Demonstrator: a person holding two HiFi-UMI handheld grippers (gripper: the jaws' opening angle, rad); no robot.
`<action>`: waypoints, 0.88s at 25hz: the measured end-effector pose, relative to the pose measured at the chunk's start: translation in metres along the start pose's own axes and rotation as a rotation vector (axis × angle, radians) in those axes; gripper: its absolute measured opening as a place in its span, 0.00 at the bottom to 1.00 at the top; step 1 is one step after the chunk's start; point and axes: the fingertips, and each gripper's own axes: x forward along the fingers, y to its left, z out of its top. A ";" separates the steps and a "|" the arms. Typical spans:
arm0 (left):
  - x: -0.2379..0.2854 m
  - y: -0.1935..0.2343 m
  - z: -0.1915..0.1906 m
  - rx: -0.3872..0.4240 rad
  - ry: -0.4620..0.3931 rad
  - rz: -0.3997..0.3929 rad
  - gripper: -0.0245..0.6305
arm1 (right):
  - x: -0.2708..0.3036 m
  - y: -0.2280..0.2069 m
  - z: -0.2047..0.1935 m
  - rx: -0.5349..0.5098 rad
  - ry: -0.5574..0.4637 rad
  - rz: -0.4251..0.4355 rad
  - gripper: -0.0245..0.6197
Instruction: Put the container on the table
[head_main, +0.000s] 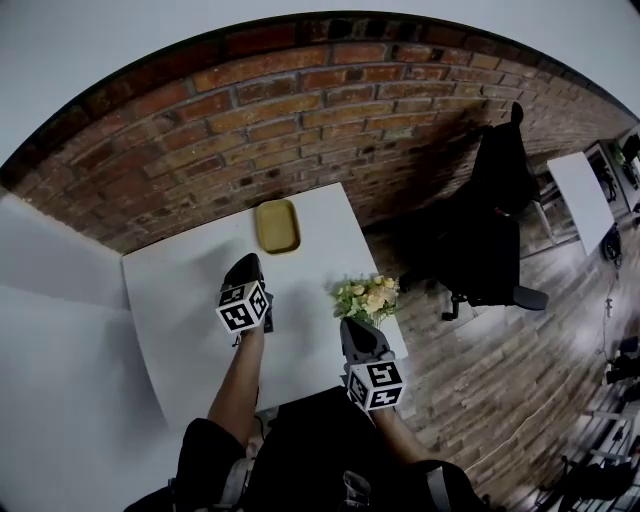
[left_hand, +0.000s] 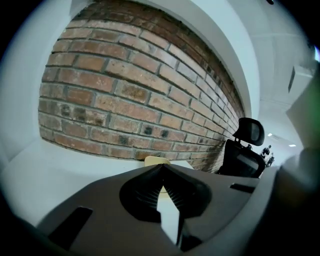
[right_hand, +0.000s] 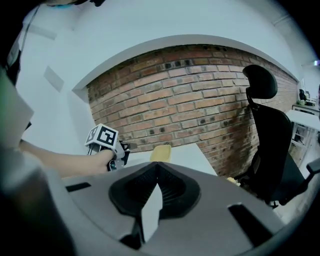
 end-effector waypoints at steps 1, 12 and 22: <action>-0.009 -0.005 0.002 0.016 -0.005 -0.014 0.06 | -0.004 0.002 0.001 -0.010 -0.008 0.015 0.07; -0.110 -0.078 0.015 0.232 -0.021 -0.144 0.06 | -0.032 0.005 0.026 -0.024 -0.086 0.112 0.07; -0.174 -0.108 0.010 0.256 -0.057 -0.175 0.06 | -0.033 0.024 0.031 -0.057 -0.112 0.183 0.07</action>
